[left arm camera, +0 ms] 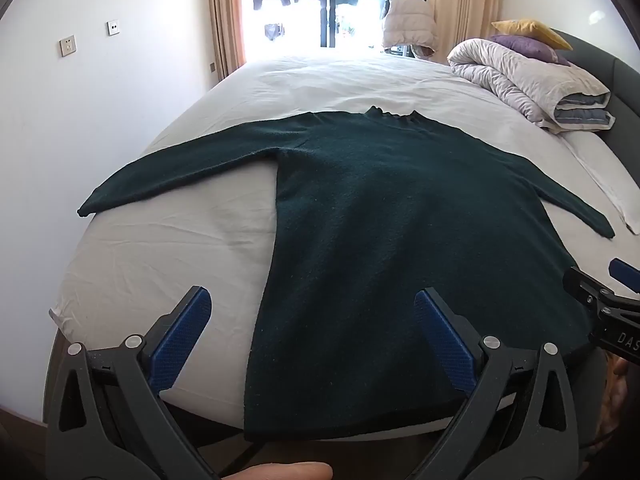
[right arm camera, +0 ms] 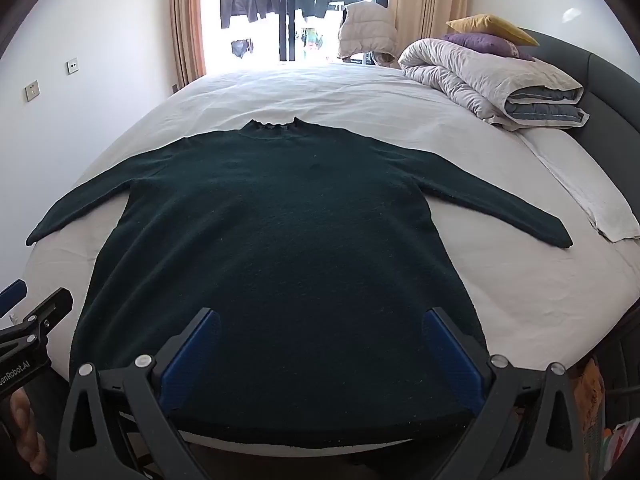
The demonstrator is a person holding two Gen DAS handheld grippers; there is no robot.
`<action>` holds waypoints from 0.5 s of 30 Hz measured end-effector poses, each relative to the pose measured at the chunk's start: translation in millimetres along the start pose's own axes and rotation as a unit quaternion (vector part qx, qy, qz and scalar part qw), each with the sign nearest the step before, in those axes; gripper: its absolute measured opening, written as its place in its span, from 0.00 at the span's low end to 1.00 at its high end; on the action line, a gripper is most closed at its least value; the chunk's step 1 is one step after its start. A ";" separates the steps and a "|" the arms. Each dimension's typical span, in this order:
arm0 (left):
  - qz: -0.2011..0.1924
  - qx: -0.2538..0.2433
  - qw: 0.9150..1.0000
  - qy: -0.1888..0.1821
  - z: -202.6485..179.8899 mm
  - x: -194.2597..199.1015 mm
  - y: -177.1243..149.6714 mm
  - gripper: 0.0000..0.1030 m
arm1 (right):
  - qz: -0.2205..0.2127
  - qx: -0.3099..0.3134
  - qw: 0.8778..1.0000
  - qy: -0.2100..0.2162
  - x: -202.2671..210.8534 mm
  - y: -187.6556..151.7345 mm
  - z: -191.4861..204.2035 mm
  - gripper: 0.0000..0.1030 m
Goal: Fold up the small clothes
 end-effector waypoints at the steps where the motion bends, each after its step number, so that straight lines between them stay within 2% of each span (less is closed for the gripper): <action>1: 0.001 0.000 1.000 -0.001 1.0 0.3 0.3 1.00 | 0.000 0.000 1.000 0.000 -0.7 -0.3 0.8 1.00; 15: 0.001 0.000 1.000 0.001 0.4 -3.7 -3.7 1.00 | 0.003 -0.001 1.000 0.004 -3.5 -5.2 0.9 1.00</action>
Point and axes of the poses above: each gripper's, at about its wrist camera, not at the fingertips, and x roughly against the way its jaws point, z to its left, y to its top, the point moved 7 cm from there along -x, roughly the way its jaws point, and after that the axes turned 5 degrees about -x, right-handed, at the moved point
